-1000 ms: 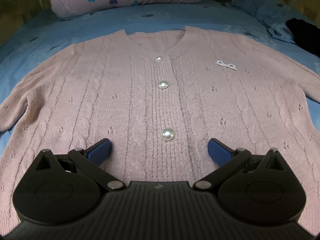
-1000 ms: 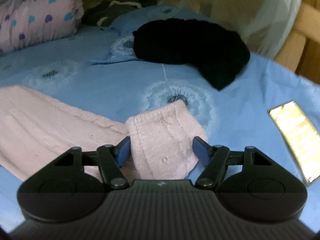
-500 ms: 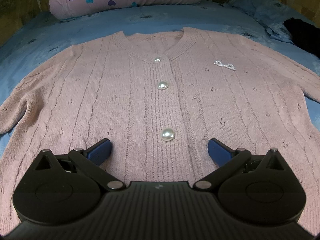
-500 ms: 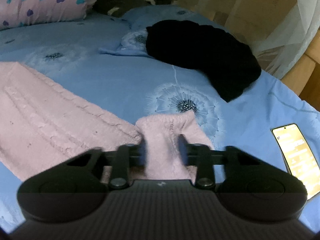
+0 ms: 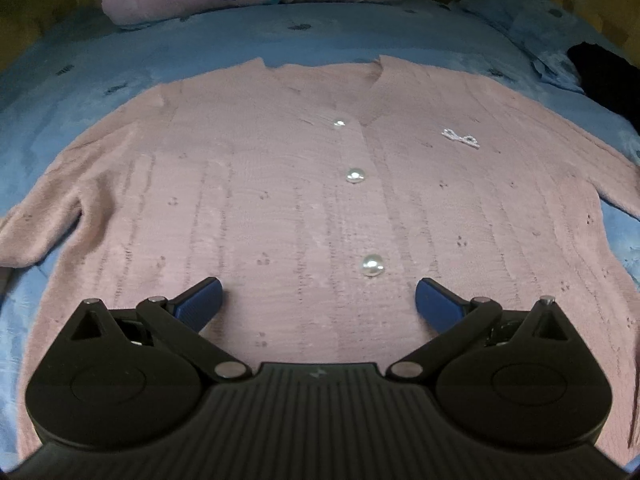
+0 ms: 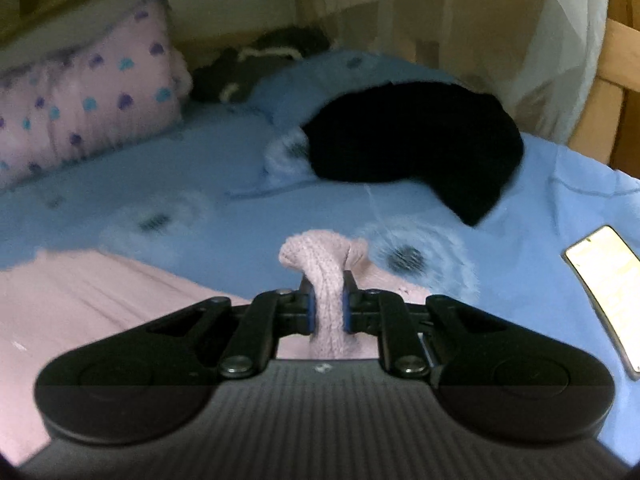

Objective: Fold small clothes
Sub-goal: 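Lift the sleeve with the right tool and lay it across the cardigan body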

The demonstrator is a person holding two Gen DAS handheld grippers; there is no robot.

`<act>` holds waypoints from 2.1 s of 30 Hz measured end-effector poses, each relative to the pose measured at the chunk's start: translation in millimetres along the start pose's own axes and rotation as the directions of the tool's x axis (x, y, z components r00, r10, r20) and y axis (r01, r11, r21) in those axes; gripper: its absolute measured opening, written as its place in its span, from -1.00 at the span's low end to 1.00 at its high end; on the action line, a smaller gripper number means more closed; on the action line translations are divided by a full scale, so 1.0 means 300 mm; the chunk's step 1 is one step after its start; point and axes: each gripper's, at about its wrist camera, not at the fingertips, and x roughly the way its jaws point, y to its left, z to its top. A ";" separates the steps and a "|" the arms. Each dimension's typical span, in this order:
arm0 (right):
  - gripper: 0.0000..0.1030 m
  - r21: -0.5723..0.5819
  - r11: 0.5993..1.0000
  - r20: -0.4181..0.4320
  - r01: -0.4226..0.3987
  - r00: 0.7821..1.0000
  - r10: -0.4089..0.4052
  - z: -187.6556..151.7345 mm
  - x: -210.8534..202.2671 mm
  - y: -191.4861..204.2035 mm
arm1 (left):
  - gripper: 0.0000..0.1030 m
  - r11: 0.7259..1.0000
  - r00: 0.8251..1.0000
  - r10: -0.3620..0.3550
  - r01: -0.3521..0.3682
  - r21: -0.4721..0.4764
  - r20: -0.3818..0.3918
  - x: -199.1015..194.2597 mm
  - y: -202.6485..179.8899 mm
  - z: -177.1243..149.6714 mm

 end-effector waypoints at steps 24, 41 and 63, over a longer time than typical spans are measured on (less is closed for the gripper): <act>-0.70 0.016 0.849 0.100 -0.528 0.846 0.524 0.071 -0.229 0.696 | 1.00 0.982 0.993 0.108 -0.101 -0.158 0.036 -0.075 0.319 0.013; -0.66 -0.056 0.703 -0.204 -0.709 0.698 0.687 -0.268 -0.120 1.108 | 1.00 0.959 0.987 0.156 -0.144 -0.244 0.030 -0.064 0.437 0.009; 0.01 -0.262 0.711 -0.280 -0.653 0.756 0.591 -0.185 -0.204 0.864 | 1.00 0.984 0.991 0.097 -0.082 -0.161 0.090 -0.024 0.249 0.150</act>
